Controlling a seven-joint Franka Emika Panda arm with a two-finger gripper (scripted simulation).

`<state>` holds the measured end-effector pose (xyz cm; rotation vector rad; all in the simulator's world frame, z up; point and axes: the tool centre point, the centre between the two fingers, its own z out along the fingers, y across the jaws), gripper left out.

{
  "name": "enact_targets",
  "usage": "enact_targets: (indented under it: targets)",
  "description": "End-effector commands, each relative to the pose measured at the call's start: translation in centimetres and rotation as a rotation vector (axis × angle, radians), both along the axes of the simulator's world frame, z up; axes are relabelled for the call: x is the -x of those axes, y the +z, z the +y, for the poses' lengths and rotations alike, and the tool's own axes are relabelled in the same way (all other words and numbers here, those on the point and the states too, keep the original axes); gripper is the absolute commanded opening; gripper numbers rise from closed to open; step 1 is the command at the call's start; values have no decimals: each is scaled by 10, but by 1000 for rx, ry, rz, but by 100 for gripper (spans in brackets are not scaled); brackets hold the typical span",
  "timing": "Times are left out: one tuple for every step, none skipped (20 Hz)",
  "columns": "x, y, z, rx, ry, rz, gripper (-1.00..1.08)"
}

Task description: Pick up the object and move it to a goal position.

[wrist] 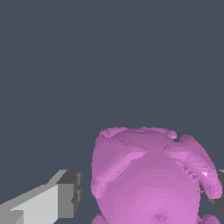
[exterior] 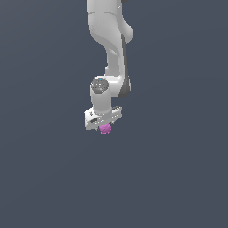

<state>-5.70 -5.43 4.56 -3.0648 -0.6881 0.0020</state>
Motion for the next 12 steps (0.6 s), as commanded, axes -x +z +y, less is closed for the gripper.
enact_targets:
  targets:
    - [-1, -5, 0, 0, 0, -1, 100]
    - [-1, -6, 0, 0, 0, -1, 100]
    - [-1, -6, 0, 0, 0, -1, 100]
    - [-1, -6, 0, 0, 0, -1, -100]
    - [-1, -6, 0, 0, 0, -1, -100]
    - [-1, -6, 0, 0, 0, -1, -100]
    - [-1, -6, 0, 0, 0, -1, -100]
    - [-1, -6, 0, 0, 0, -1, -100]
    - [-1, -6, 0, 0, 0, -1, -100]
    - [-1, -6, 0, 0, 0, -1, -100]
    - [-1, -6, 0, 0, 0, -1, -100]
    - [-1, -6, 0, 0, 0, -1, -100]
